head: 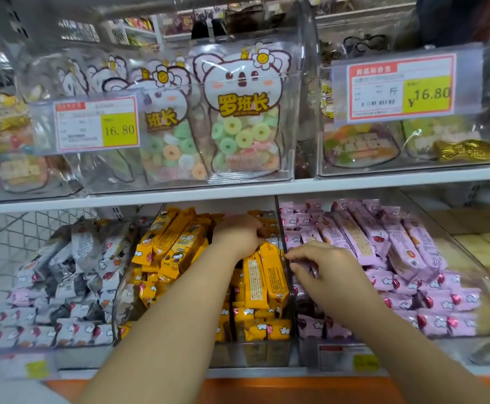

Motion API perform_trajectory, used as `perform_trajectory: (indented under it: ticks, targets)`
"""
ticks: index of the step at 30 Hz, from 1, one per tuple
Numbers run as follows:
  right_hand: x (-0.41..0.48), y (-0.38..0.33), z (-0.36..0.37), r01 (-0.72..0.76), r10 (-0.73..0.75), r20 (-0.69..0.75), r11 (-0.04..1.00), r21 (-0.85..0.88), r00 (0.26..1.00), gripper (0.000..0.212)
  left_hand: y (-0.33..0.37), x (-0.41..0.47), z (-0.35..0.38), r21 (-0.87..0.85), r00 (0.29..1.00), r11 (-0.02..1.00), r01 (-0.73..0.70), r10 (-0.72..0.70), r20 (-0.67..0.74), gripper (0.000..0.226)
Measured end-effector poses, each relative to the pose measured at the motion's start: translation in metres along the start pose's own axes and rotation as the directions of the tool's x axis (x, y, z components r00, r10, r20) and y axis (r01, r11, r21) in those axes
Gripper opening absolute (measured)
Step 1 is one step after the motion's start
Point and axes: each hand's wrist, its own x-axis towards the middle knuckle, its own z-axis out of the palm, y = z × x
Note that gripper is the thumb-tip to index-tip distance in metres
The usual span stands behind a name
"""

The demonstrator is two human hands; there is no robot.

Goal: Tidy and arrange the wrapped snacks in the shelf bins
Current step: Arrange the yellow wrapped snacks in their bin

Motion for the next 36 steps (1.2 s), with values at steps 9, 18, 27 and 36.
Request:
perform_trajectory:
  ticks: [9, 18, 27, 36]
  targets:
    - [-0.002, -0.007, 0.002, 0.005, -0.004, -0.012, 1.000, 0.026, 1.000, 0.024, -0.004, -0.008, -0.010, -0.372, 0.984, 0.928, 0.011, -0.077, -0.162, 0.021]
    - [-0.005, -0.021, 0.003, -0.033, 0.039, -0.081, 0.997, 0.074, 0.996, 0.027, -0.007, -0.077, -0.022, -0.771, 0.908, 0.593, -0.235, -0.149, -0.391, 0.007]
    - [-0.008, -0.071, 0.014, 0.061, -0.054, -0.035, 0.957, 0.283, 0.998, 0.048, -0.030, -0.156, -0.025, -0.826, 0.921, 0.454, -0.334, -0.030, -0.389, 0.016]
    - [-0.015, -0.135, 0.063, 0.189, -0.220, 0.072, 0.934, 0.302, 0.973, 0.045, -0.074, -0.211, -0.037, -0.779, 0.859, 0.566, -0.268, -0.226, -0.459, 0.004]
